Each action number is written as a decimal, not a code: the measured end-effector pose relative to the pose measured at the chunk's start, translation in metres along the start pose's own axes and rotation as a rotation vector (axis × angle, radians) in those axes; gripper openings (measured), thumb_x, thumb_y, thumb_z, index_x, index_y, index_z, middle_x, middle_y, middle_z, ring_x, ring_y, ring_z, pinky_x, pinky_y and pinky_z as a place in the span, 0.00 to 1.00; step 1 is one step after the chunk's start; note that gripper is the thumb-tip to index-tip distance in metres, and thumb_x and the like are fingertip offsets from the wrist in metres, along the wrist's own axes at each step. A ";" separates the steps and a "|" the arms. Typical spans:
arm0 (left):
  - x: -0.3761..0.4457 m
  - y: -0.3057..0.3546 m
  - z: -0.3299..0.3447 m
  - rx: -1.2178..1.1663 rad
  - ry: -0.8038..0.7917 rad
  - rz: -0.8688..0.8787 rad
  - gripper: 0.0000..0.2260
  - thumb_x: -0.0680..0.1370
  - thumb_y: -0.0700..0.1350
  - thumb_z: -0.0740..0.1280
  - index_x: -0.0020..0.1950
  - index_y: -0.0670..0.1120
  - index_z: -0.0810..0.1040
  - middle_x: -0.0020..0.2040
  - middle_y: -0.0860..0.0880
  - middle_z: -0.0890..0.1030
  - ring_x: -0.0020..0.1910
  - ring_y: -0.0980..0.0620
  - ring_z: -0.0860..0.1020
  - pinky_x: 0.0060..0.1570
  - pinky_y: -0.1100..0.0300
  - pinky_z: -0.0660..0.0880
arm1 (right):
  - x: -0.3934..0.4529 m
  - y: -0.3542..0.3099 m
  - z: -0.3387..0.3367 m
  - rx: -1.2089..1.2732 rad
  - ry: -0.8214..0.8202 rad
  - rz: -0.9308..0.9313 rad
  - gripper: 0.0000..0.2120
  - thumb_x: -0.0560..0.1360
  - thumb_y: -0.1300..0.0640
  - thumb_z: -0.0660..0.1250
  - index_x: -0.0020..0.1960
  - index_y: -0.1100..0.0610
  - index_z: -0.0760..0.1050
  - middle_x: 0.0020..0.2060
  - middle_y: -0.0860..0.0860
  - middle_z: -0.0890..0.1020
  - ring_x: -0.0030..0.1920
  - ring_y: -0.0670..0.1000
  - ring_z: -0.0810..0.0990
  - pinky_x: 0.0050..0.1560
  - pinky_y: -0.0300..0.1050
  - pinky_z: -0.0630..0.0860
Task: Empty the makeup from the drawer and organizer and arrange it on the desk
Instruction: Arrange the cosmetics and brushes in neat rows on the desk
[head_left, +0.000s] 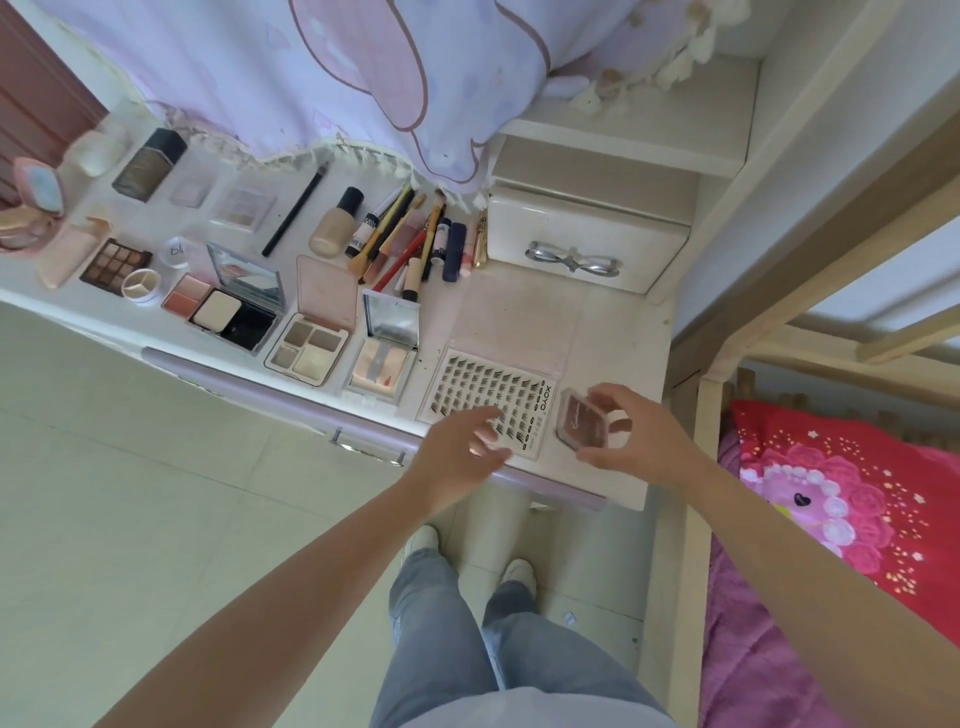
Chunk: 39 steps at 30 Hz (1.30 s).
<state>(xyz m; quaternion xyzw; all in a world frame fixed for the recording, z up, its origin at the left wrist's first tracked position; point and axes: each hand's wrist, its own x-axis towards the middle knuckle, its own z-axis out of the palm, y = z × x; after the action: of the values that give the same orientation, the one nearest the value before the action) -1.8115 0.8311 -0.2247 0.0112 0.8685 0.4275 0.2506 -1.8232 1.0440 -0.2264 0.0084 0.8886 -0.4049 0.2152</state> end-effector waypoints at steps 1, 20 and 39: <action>0.001 0.006 0.003 -0.060 -0.073 0.032 0.25 0.73 0.41 0.69 0.69 0.44 0.67 0.56 0.48 0.76 0.49 0.56 0.75 0.53 0.64 0.74 | -0.006 -0.004 -0.004 0.017 -0.015 -0.031 0.28 0.63 0.62 0.76 0.61 0.59 0.71 0.54 0.50 0.75 0.55 0.49 0.74 0.57 0.38 0.73; 0.009 0.036 0.007 -0.805 -0.451 -0.071 0.16 0.63 0.52 0.64 0.47 0.46 0.76 0.37 0.52 0.78 0.31 0.59 0.76 0.23 0.70 0.66 | -0.052 -0.025 -0.034 -0.002 -0.035 -0.374 0.16 0.65 0.48 0.67 0.52 0.48 0.77 0.52 0.37 0.73 0.52 0.31 0.70 0.51 0.22 0.67; 0.007 0.037 0.018 -0.886 -0.504 -0.144 0.17 0.68 0.56 0.67 0.50 0.47 0.78 0.43 0.49 0.80 0.34 0.59 0.78 0.24 0.71 0.69 | -0.049 -0.025 -0.035 -0.068 -0.115 -0.348 0.21 0.56 0.42 0.64 0.44 0.53 0.75 0.51 0.40 0.76 0.50 0.43 0.73 0.48 0.24 0.64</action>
<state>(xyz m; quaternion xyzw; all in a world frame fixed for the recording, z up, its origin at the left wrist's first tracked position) -1.8168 0.8694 -0.2089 -0.0532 0.5152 0.7201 0.4618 -1.7968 1.0600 -0.1690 -0.1758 0.8761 -0.4057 0.1923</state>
